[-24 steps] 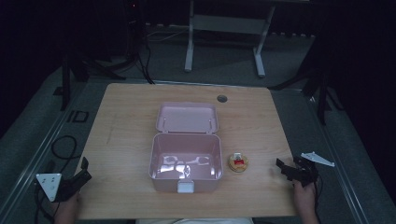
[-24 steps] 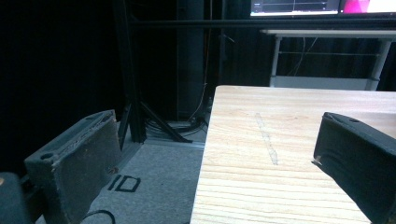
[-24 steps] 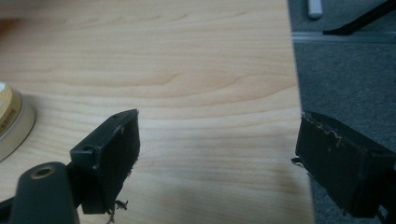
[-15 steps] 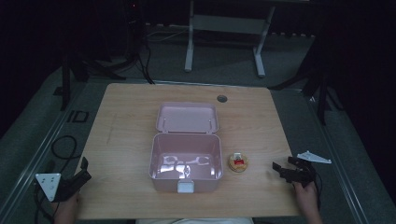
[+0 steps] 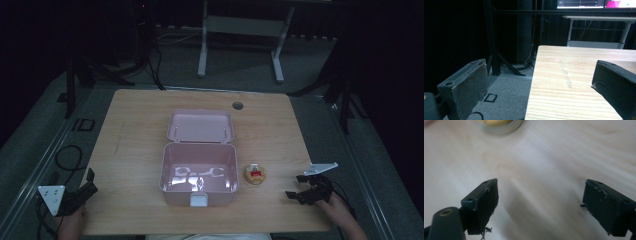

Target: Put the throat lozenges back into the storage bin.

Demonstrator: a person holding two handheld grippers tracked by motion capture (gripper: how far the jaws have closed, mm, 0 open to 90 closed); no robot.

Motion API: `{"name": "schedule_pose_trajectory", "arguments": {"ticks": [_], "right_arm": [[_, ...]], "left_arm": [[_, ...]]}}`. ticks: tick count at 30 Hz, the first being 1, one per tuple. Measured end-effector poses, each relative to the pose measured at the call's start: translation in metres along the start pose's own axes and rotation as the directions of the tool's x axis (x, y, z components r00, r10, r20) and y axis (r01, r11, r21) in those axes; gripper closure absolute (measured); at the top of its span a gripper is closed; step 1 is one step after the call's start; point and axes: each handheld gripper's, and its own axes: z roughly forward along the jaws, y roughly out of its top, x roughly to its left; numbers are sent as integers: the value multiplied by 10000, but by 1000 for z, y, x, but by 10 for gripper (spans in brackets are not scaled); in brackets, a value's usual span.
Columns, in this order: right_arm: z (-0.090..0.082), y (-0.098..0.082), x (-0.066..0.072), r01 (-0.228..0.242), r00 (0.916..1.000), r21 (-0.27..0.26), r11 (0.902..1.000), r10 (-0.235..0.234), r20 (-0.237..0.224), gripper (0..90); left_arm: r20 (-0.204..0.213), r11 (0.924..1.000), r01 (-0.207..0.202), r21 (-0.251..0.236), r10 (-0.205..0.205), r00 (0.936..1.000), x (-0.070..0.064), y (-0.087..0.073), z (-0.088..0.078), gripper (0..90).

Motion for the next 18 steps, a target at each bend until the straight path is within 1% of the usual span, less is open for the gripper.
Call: {"name": "schedule_pose_trajectory", "arguments": {"ticks": [1, 2, 3, 4, 5, 6, 7, 8, 9, 10, 11, 12, 13, 14, 15, 16, 17, 18], "right_arm": [[-1, 5, 3, 332, 9994, 615, 9976, -328, -73, 129], [-1, 5, 3, 332, 9994, 615, 9976, -328, -73, 129], [-1, 10, 7, 744, 9972, 1302, 9887, -731, -143, 129], [-1, 10, 7, 744, 9972, 1302, 9887, -731, -143, 129], [-1, 16, 10, 992, 9948, 2013, 9745, -924, -427, 130], [-1, 16, 10, 992, 9948, 2013, 9745, -924, -427, 130], [0, 21, 13, 1338, 9910, 2587, 9567, -1274, -414, 130], [0, 21, 13, 1338, 9910, 2587, 9567, -1274, -414, 130], [0, 22, 14, 1420, 9899, 2781, 9500, -1352, -437, 130], [-1, 26, 15, 1553, 9879, 3058, 9393, -1470, -500, 129], [-1, 31, 16, 1729, 9849, 3600, 9168, -1611, -627, 128], [-1, 31, 16, 1729, 9849, 3600, 9168, -1611, -627, 128], [-1, 32, 17, 1843, 9829, 3821, 9055, -1718, -670, 127], [-2, 36, 19, 2050, 9787, 4349, 8768, -1875, -832, 126], [-2, 40, 21, 2300, 9730, 4829, 8449, -2088, -981, 126], [-2, 40, 21, 2300, 9730, 4829, 8449, -2088, -981, 126], [-2, 44, 22, 2449, 9690, 5326, 8102, -2236, -1053, 126], [-2, 44, 22, 2449, 9690, 5326, 8102, -2236, -1053, 126]], "left_arm": [[5, 10000, -9, -7, 9, 10000, 0, 0, 0, 11], [11, 10000, -10, -11, 10, 10000, 0, 0, 0, 11], [28, 10000, -9, -22, 9, 10000, 0, 0, 0, 11], [28, 10000, -9, -22, 9, 10000, 0, 0, 0, 11], [42, 10000, -8, -17, 8, 10000, 0, 0, 0, 11], [42, 10000, -8, -17, 8, 10000, 0, 0, 0, 11], [63, 10000, -9, -23, 9, 10000, 0, 0, 0, 11], [63, 10000, -9, -23, 9, 10000, 0, 0, 0, 11], [85, 10000, -6, -24, 6, 10000, 0, 0, 0, 11], [121, 10000, -2, -33, 2, 9999, 1, 0, 0, 11], [170, 10000, 23, -28, -23, 9999, 1, 0, 0, 11], [178, 10000, 53, -31, -52, 9998, 2, 0, 0, 11], [189, 10000, 68, -10, -67, 9998, 2, 0, 0, 11], [192, 10000, 58, -11, -57, 9998, 2, 0, 0, 11], [194, 10000, 12, -36, -11, 9998, 1, 0, 0, 11], [194, 10000, 12, -36, -11, 9998, 1, 0, 0, 11], [220, 10000, -16, -48, 17, 9998, 0, 0, 0, 11], [220, 10000, -16, -48, 17, 9998, 0, 0, 0, 11]]}}
